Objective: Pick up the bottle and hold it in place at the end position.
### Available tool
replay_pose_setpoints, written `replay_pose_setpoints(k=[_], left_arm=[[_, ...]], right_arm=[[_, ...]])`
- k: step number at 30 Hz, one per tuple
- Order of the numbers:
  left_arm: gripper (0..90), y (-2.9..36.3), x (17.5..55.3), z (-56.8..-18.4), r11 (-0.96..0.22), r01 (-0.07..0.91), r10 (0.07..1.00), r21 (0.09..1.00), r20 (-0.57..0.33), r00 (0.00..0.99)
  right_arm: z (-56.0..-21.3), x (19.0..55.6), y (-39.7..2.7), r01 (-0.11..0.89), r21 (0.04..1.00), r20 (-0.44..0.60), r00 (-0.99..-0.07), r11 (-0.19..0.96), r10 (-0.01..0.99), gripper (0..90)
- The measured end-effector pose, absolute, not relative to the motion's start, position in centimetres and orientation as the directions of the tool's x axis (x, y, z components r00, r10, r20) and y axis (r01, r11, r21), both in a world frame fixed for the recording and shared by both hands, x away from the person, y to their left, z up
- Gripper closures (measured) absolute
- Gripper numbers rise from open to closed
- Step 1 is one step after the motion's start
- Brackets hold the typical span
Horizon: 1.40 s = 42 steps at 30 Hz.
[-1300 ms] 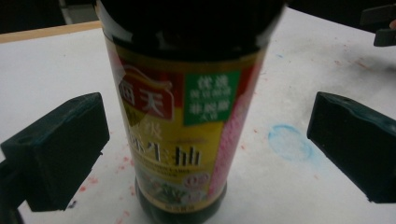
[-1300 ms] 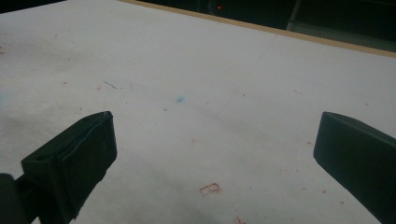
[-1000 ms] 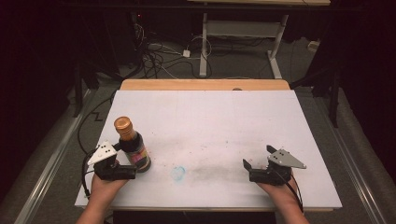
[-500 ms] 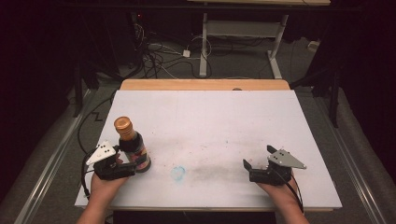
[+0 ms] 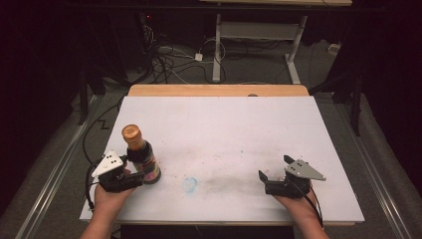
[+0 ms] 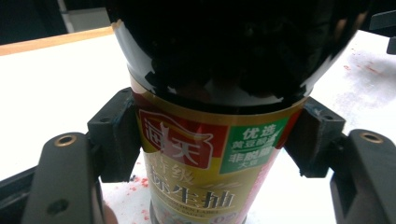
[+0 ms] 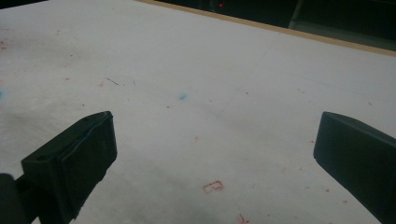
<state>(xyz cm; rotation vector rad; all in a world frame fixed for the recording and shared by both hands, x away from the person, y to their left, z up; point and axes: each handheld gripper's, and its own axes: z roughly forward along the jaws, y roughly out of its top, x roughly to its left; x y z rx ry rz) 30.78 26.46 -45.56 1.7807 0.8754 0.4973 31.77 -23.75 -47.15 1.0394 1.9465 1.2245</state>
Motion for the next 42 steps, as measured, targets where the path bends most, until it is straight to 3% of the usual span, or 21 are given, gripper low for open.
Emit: replay_pose_setpoints(k=[42], left_arm=[[30.1,24.5,30.5,-44.9,-0.213,0.333,0.769,0.918,-0.053,0.637]], right_arm=[[-46.8,31.6,-24.3,0.291,0.926,-0.066,-0.499,0.239,0.864,0.2]])
